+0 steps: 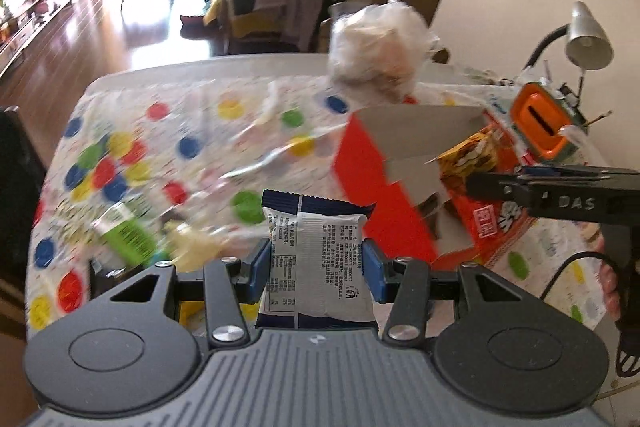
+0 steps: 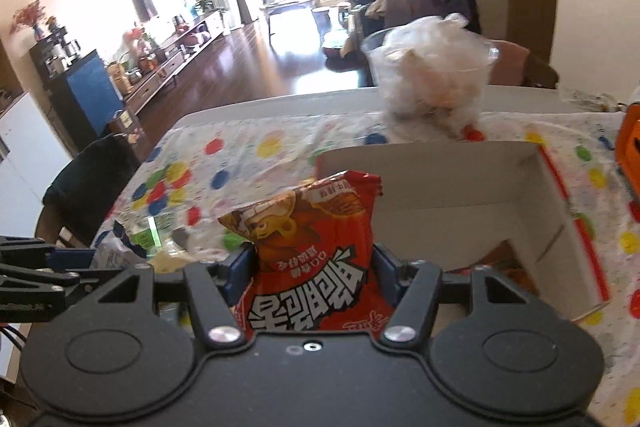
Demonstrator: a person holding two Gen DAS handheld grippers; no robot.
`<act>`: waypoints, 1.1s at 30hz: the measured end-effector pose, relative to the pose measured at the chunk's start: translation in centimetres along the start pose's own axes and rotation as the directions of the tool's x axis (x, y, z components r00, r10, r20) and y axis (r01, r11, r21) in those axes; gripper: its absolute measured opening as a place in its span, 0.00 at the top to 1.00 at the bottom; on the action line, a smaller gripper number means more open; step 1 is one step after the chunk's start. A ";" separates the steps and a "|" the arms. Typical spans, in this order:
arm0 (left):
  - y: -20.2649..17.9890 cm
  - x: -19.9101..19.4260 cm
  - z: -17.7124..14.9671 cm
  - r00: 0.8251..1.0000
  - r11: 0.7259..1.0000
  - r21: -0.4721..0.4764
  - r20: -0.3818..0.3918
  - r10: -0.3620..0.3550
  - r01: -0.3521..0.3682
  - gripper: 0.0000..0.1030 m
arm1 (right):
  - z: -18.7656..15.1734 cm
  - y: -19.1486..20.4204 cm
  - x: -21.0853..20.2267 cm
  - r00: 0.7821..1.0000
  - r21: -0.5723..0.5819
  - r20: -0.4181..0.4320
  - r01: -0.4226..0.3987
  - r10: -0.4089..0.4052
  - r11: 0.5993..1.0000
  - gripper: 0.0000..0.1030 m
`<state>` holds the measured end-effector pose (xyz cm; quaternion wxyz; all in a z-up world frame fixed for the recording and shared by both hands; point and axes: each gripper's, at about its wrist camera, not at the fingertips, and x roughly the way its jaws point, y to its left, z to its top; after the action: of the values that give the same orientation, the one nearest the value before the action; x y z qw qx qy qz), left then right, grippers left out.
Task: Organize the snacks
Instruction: 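Carry both held packets over the open red box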
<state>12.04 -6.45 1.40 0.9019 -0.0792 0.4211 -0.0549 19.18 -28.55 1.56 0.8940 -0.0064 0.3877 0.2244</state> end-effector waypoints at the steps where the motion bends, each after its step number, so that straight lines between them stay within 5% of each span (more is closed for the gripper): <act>1: -0.9 0.2 0.5 1.000 1.000 0.006 0.005 -0.012 0.012 0.54 | 0.2 -0.7 -0.1 1.000 -0.001 0.001 0.009 -0.009 1.000 0.40; 18: -11.9 7.8 6.2 0.996 0.998 0.009 -0.072 -0.059 0.059 0.54 | 2.3 -13.0 1.0 0.996 0.033 -0.046 0.084 -0.083 0.996 0.40; 33: -15.0 17.1 8.0 0.978 0.998 -0.035 -0.202 0.049 -0.057 0.54 | 3.7 -17.7 7.1 0.985 0.004 -0.166 0.045 -0.044 0.999 0.40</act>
<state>28.64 -23.20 -3.60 0.8541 -0.0802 0.5129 -0.0302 33.11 -40.95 -3.66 0.8636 -0.0304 0.4612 0.2016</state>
